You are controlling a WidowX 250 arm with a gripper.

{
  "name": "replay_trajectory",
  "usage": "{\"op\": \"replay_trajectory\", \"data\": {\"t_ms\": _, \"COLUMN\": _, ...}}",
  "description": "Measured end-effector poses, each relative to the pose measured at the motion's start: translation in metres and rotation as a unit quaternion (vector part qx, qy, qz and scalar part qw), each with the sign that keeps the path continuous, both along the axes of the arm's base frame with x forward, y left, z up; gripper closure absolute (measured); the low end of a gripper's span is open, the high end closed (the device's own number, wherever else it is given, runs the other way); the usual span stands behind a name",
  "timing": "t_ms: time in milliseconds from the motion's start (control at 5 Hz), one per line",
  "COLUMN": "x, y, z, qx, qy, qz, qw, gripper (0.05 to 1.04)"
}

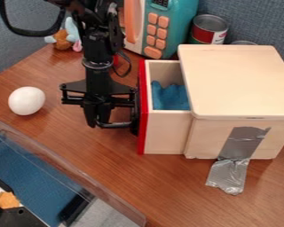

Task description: Open the drawer

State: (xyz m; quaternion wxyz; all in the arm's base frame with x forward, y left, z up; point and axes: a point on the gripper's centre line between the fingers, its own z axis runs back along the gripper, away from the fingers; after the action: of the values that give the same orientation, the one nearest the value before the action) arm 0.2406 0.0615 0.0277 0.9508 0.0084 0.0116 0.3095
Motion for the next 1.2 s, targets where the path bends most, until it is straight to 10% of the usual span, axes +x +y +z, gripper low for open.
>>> {"op": "replay_trajectory", "data": {"t_ms": 800, "x": -0.017, "y": 0.010, "z": 0.000, "qx": 0.008, "qy": 0.029, "qz": 0.015, "qw": 0.9994, "gripper": 0.912}}
{"op": "replay_trajectory", "data": {"t_ms": 1200, "x": -0.023, "y": 0.009, "z": 0.009, "qx": 0.013, "qy": 0.044, "qz": -0.006, "qw": 0.9989, "gripper": 0.361}}
